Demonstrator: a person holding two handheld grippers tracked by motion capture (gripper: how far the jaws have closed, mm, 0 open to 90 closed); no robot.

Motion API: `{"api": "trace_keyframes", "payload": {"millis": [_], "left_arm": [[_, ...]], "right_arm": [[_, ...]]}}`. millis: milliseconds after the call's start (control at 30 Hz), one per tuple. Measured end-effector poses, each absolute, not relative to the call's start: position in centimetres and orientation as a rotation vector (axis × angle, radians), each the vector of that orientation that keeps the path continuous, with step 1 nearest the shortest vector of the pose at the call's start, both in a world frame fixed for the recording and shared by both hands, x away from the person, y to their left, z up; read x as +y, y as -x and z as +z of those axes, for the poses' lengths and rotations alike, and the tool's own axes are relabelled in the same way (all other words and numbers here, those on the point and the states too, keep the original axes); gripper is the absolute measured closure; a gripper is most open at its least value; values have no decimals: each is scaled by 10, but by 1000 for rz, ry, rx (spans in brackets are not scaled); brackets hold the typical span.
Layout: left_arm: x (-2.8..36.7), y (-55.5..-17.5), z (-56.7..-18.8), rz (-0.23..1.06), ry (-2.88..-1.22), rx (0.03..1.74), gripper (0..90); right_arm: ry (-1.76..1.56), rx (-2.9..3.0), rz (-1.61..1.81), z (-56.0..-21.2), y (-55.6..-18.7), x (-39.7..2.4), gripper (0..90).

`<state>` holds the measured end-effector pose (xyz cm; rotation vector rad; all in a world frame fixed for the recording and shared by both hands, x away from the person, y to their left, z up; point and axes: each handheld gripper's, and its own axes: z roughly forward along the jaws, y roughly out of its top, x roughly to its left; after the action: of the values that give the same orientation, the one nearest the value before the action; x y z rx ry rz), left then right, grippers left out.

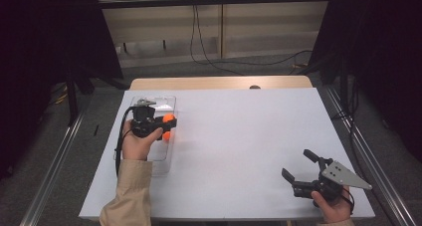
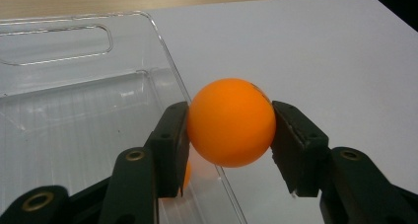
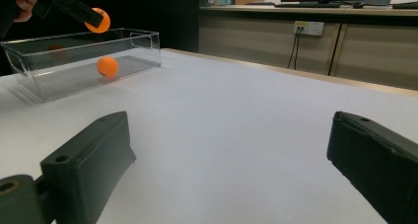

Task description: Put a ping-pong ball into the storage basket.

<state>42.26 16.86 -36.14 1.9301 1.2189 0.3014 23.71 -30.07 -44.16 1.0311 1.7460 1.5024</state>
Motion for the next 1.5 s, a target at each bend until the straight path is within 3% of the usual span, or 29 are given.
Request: {"api": "trace_keyframes", "payload": {"millis": [1500], "left_arm": [[183,-425,-364,344,-1902,1255,509]], "right_arm": [[-1035,1742,1508,-441,-237,-300,27]]}}
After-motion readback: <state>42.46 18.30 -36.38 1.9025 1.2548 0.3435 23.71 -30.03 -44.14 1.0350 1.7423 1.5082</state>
